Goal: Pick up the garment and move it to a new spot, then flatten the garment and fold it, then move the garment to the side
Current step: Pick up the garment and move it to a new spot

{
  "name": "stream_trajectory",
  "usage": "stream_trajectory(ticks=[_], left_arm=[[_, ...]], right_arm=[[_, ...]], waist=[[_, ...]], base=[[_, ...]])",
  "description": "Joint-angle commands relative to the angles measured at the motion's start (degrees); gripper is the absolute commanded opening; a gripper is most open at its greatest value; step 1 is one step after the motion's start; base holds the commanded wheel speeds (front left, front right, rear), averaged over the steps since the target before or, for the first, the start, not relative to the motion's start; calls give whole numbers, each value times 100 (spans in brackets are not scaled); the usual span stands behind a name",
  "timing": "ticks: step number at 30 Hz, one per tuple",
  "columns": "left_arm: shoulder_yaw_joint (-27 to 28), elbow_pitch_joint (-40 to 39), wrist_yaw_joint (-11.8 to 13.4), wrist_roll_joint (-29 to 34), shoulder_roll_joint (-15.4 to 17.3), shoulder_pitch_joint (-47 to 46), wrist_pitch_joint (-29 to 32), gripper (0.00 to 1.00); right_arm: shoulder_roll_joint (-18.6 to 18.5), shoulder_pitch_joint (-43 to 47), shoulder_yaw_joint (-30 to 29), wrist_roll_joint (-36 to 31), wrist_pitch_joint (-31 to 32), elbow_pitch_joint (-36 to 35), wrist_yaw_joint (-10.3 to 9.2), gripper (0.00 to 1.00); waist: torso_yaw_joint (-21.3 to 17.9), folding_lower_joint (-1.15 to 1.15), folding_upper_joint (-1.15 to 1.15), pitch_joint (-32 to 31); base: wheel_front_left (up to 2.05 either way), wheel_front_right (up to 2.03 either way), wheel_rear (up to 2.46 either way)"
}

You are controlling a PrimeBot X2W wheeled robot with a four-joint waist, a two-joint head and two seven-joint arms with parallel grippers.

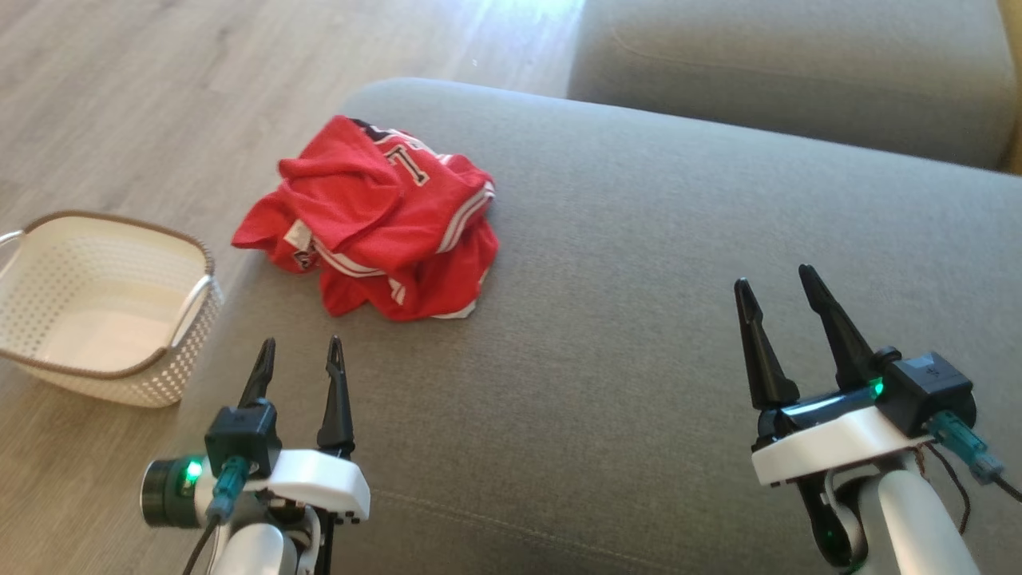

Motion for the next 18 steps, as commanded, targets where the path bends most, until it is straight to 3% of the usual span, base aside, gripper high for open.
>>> stream_trajectory(ticks=[1, 10, 18], left_arm=[[190, -159, -4, 62, 16, -196, -70, 100], [266, -120, -11, 106, 14, -154, -70, 100], [401, -186, 4, 121, 25, -153, -70, 100]], right_arm=[[-17, -101, 141, 39, -52, -180, -1, 100], [-17, -28, 219, 47, -52, -145, -1, 100], [-17, -54, 245, 46, -52, -153, -1, 100]], waist=[[114, 0, 0, -90], [246, 0, 0, -161], [81, 0, 0, -91]], base=[[0, 0, 0], [0, 0, 0], [0, 0, 0]])
